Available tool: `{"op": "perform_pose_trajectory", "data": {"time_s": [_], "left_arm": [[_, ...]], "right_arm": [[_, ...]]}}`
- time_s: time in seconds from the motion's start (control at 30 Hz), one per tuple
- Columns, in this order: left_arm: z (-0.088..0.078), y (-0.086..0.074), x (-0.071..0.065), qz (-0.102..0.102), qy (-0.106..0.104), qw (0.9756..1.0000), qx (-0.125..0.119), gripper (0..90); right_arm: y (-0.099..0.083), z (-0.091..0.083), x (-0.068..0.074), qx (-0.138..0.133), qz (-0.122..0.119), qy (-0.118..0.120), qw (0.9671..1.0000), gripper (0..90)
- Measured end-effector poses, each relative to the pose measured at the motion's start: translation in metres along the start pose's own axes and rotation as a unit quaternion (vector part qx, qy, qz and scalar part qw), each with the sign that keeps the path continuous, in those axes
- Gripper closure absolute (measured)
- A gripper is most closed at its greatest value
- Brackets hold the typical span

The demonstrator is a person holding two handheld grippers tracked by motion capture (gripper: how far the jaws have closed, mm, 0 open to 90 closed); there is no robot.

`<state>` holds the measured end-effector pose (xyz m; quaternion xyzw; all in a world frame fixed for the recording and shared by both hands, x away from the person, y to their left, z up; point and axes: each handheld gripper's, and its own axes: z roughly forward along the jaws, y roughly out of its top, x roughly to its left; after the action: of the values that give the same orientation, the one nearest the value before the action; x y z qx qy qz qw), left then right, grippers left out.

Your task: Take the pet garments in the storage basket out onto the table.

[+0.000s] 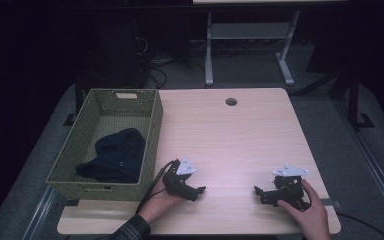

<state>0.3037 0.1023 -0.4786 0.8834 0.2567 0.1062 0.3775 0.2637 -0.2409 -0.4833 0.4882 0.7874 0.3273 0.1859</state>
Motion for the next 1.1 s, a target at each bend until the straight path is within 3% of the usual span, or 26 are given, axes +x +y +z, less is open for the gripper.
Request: {"op": "perform_pose_trajectory", "data": {"time_s": [0.63, 0.73, 1.1], "left_arm": [[-0.001, 0.005, -0.001, -0.002, 0.009, 0.9998, 0.018, 13.2], [-0.004, 0.008, -0.001, -0.005, 0.007, 1.0, 0.003, 13.2], [-0.009, 0.011, 0.0, -0.008, 0.007, 0.9999, 0.001, 13.5]], "right_arm": [[0.0, 0.0, 0.0, 0.0, 0.0, 0.0, 1.0, 0.0], [0.0, 0.0, 0.0, 0.0, 0.0, 0.0, 1.0, 0.0], [0.0, 0.0, 0.0, 0.0, -0.001, 0.001, 1.0, 0.0]]}}
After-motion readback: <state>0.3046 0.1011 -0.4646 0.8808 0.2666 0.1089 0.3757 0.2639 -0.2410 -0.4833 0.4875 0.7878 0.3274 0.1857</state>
